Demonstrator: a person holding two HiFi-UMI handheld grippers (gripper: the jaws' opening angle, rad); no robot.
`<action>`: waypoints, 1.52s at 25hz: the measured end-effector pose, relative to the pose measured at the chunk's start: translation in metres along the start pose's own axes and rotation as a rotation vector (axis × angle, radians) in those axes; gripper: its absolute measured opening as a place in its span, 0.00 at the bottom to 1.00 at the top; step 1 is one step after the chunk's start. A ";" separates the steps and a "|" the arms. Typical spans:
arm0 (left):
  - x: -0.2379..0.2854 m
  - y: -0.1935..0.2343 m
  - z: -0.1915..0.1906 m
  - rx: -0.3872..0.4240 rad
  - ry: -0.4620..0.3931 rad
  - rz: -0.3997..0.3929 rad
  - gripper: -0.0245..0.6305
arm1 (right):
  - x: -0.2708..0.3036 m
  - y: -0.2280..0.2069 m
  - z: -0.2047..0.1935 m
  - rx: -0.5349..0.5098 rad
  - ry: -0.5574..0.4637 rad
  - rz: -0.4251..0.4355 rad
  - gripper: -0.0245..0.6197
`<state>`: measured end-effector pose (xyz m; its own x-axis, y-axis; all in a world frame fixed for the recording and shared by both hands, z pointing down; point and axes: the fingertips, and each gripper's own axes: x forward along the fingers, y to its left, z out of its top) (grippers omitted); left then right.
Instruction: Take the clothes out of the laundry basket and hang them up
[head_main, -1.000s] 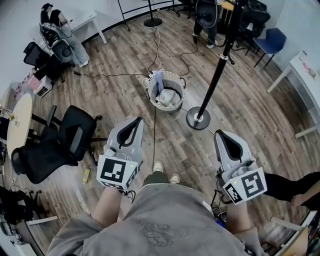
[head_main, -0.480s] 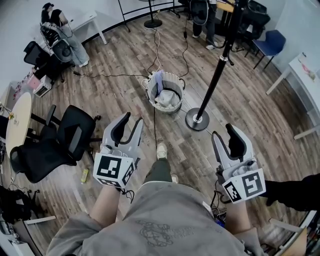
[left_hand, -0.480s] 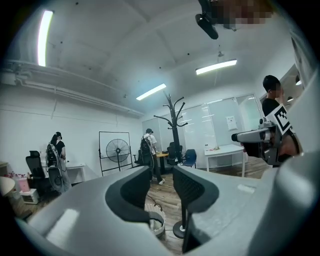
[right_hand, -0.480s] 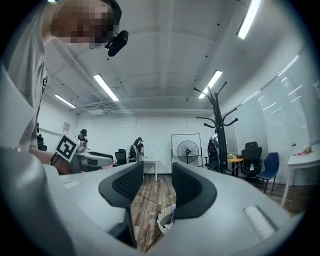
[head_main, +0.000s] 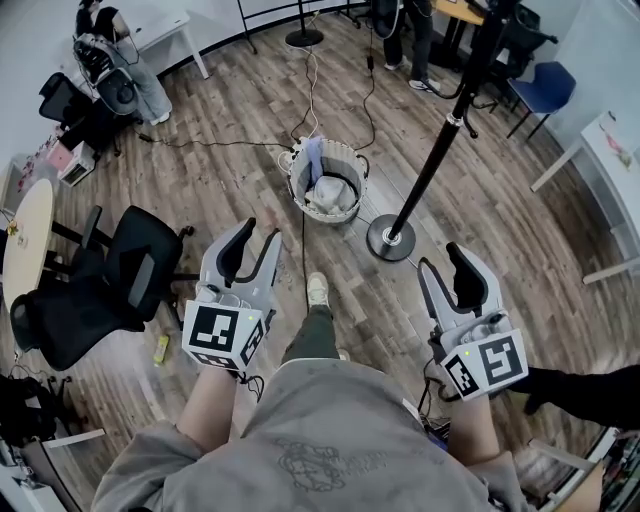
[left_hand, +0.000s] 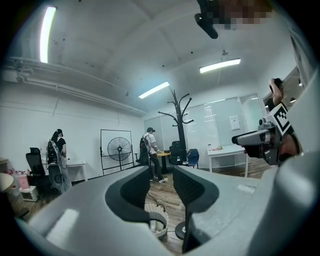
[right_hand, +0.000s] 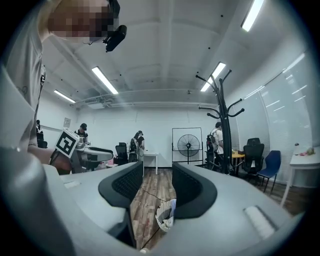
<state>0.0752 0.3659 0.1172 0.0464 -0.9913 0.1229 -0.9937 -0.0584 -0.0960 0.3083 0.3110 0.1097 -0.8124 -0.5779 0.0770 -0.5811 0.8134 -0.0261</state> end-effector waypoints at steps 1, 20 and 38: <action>0.005 0.006 -0.001 -0.003 -0.001 0.005 0.25 | 0.009 -0.002 0.000 -0.004 0.006 0.004 0.37; 0.200 0.150 -0.037 -0.004 0.106 -0.045 0.25 | 0.261 -0.073 -0.021 0.002 0.170 0.028 0.36; 0.327 0.217 -0.141 -0.039 0.296 -0.140 0.25 | 0.422 -0.118 -0.129 0.047 0.421 0.042 0.38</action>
<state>-0.1397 0.0456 0.2760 0.1566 -0.8964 0.4146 -0.9832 -0.1816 -0.0211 0.0402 -0.0207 0.2738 -0.7510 -0.4590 0.4747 -0.5571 0.8264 -0.0823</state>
